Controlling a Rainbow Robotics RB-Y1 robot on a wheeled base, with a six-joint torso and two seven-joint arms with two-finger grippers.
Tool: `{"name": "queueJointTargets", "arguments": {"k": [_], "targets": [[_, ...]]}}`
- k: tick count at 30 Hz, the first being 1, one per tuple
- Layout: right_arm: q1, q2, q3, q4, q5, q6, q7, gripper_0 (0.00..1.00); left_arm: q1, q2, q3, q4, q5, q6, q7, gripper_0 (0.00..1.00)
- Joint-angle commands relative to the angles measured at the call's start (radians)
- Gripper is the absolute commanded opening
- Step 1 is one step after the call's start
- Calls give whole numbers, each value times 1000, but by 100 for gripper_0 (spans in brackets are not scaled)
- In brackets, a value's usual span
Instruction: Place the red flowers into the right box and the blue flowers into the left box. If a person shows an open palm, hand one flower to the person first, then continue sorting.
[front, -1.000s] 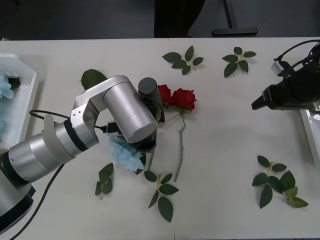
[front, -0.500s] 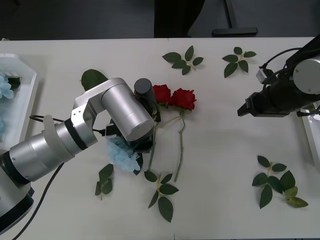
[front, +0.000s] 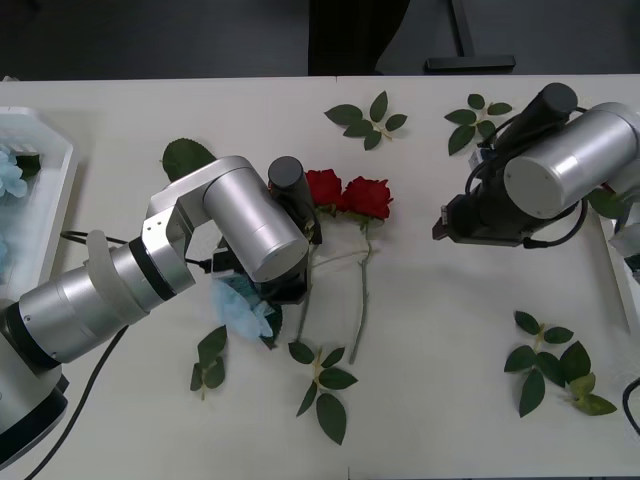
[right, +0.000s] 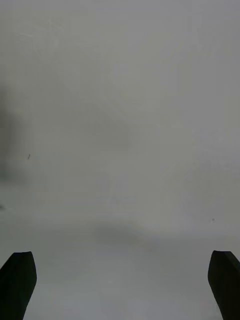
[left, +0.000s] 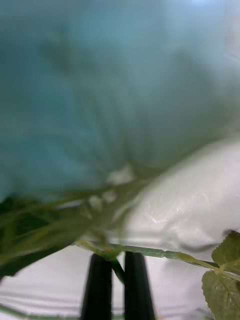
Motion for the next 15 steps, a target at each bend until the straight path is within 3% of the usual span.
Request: {"name": "queueJointTargets", "arguments": {"k": [1,10,15], "targets": [[5,53,72,-76,77,17,-125,100,-6,-18,-9,-6,8,-12,-35,0],[5,119,145,-85,165,24,-218,100,-4,5,-9,-15,8,-24,-73,0],[5,143,172,-85,198,40,-238,100,-4,122,3,-142,56,18,-174,0]]}}
